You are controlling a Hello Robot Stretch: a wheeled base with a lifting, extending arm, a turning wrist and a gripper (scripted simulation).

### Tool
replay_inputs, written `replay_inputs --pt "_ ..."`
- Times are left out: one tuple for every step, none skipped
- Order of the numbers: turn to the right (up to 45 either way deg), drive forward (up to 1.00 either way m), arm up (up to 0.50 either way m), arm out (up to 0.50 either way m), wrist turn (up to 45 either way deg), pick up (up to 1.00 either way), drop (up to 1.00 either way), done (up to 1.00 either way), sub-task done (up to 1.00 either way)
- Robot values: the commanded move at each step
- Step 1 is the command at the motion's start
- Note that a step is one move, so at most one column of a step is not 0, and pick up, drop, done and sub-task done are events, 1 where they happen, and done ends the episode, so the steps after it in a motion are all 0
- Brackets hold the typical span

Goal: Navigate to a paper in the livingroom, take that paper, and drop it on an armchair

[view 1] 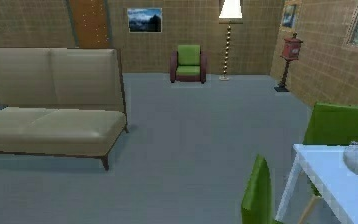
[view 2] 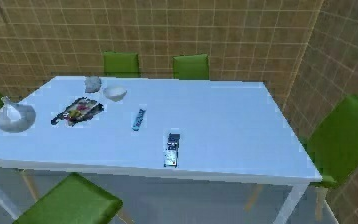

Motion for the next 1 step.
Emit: replay_inputs --pt "45.0 0.00 0.00 0.00 0.0 0.00 0.00 0.00 0.00"
